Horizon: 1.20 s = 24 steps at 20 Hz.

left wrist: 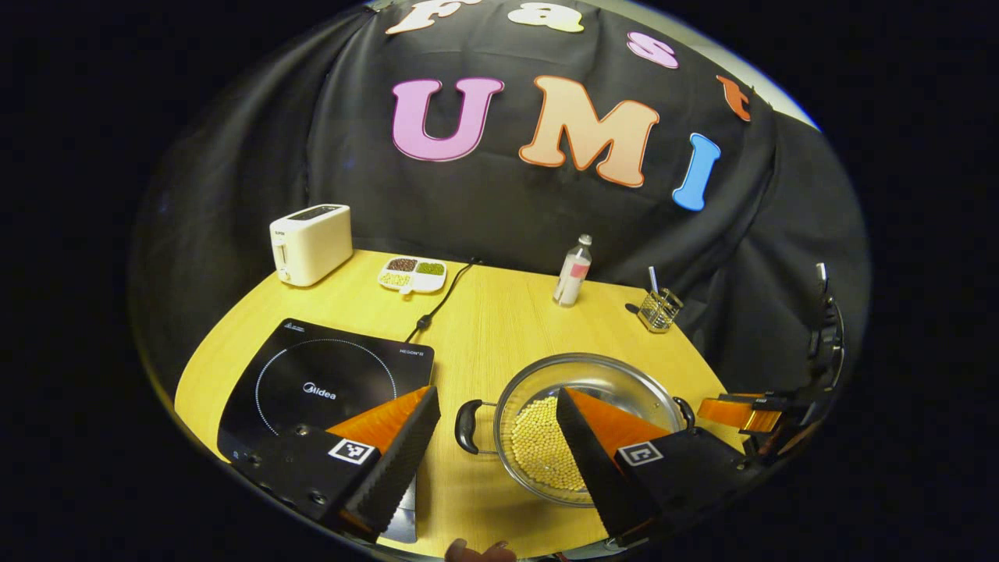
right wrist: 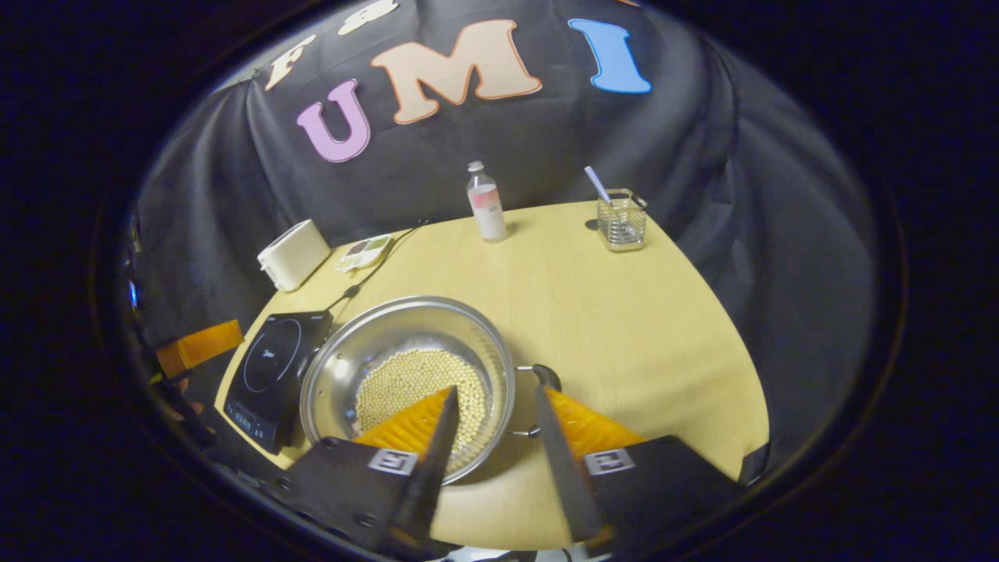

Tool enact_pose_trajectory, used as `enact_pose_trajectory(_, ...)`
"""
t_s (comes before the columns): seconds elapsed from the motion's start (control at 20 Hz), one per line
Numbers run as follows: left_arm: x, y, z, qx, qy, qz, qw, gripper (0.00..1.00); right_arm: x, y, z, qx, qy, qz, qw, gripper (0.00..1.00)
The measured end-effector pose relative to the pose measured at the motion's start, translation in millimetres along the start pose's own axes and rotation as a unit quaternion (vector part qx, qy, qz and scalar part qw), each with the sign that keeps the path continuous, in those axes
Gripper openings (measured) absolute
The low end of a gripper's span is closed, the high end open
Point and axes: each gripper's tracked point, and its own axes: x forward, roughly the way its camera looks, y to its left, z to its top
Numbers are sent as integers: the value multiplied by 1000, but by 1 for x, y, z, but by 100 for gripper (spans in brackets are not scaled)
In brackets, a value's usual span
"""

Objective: First push the handle of the pot to place it horizontally, then grasp the pot with both hands and set it on the induction cooktop.

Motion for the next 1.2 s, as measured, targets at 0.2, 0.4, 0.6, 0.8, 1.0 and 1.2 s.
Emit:
enact_pose_trajectory(0.2,24,5,-24,4,36,-9,999,98,10,-3,1,0,5,-15,1000,95)
enact_pose_trajectory(0.4,48,12,-40,9,60,-7,998,99,25,-12,-4,-6,20,-32,999,95)
enact_pose_trajectory(0.6,73,20,-49,26,76,6,997,98,46,-25,-26,-8,61,-38,997,100)
enact_pose_trajectory(0.8,90,27,-65,26,96,19,995,98,63,-30,-39,0,85,-37,996,96)
enact_pose_trajectory(1.0,101,30,-81,15,120,24,992,99,74,-28,-49,4,102,-32,994,100)
enact_pose_trajectory(1.2,106,29,-87,13,128,24,991,98,80,-27,-57,10,114,-29,993,100)
